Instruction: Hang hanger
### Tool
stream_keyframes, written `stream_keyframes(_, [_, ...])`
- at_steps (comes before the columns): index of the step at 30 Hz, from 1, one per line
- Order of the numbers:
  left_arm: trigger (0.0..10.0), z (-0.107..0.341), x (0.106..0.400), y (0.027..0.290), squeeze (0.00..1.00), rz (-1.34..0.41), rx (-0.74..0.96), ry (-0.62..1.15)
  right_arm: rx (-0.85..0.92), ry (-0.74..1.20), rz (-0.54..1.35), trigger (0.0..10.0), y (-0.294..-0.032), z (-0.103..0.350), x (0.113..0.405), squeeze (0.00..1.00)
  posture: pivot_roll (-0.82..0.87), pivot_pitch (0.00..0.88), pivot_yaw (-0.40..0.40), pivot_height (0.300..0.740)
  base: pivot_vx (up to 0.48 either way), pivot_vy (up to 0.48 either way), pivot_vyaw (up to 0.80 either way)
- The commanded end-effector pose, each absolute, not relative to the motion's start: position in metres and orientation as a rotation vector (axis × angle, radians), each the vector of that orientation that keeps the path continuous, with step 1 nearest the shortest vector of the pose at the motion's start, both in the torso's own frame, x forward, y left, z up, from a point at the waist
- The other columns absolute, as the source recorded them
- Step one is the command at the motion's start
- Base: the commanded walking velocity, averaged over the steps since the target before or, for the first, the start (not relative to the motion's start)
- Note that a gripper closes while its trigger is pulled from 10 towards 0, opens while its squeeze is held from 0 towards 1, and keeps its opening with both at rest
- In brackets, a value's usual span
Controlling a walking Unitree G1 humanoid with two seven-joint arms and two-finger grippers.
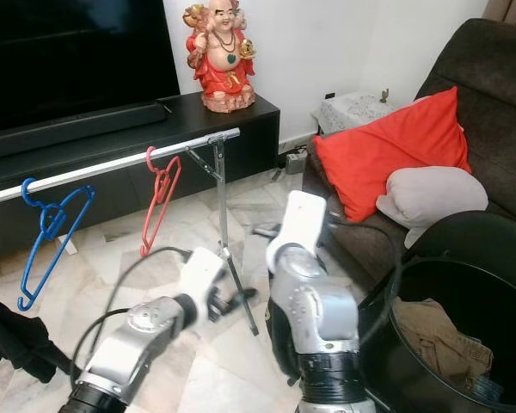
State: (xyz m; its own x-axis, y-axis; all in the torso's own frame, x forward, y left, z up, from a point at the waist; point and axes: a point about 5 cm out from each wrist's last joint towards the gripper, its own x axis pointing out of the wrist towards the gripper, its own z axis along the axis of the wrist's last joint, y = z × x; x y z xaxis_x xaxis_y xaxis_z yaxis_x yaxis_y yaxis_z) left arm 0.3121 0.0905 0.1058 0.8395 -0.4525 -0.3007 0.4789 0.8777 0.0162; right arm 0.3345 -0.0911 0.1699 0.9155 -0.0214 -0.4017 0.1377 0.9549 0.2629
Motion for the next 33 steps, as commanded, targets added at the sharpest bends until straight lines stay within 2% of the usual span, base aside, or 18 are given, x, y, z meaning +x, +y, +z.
stream_keyframes(1, [10.0,0.107,0.314,0.089,0.00,-0.471,0.077,0.271,0.413,0.426,0.080,10.0,-0.037,0.177,0.320,0.00,0.02,0.030,0.004,0.740,0.000,0.000,0.00])
stream_keyframes(3, [10.0,0.106,0.314,0.088,0.00,-0.493,0.072,0.263,0.373,0.416,0.121,10.0,-0.037,0.177,0.321,0.00,0.02,0.030,0.005,0.740,0.000,0.000,0.00])
stream_keyframes(4, [10.0,0.103,0.312,0.089,0.00,-0.526,0.084,0.266,0.252,0.359,0.188,10.0,-0.040,0.182,0.324,0.00,0.02,0.029,0.005,0.740,0.000,0.000,0.00])
stream_keyframes(8, [10.0,0.098,0.307,0.090,0.00,-0.615,0.108,0.279,0.012,0.274,0.301,10.0,-0.052,0.186,0.328,0.00,0.02,0.030,0.005,0.740,0.000,0.000,0.00])
stream_keyframes(12, [10.0,0.092,0.302,0.091,0.00,-0.752,0.162,0.302,-0.437,0.212,0.440,10.0,-0.073,0.175,0.331,0.00,0.02,0.030,0.005,0.740,0.000,0.000,0.00])
stream_keyframes(14, [10.0,0.091,0.301,0.092,0.00,-0.793,0.171,0.304,-0.540,0.219,0.463,10.0,-0.081,0.170,0.334,0.00,0.01,0.034,0.001,0.740,0.000,0.000,0.00])
stream_keyframes(18, [10.0,0.091,0.303,0.093,0.00,-0.795,0.194,0.305,-0.498,0.267,0.388,10.0,-0.088,0.164,0.343,0.00,0.01,0.035,0.001,0.740,0.000,0.000,0.00])
stream_keyframes(23, [10.0,0.091,0.307,0.093,0.00,-0.766,0.153,0.310,-0.401,0.255,0.442,10.0,-0.071,0.167,0.340,0.00,0.02,0.035,0.002,0.740,0.000,0.000,0.00])
stream_keyframes(25, [10.0,0.091,0.307,0.089,0.00,-0.781,0.132,0.304,-0.317,0.235,0.453,10.0,-0.057,0.174,0.339,0.00,0.02,0.034,0.002,0.740,0.000,0.000,0.00])
stream_keyframes(33, [10.0,0.093,0.308,0.087,0.00,-0.801,0.129,0.295,-0.218,0.237,0.447,10.0,-0.043,0.180,0.339,0.00,0.02,0.027,0.000,0.740,0.000,0.000,0.00])
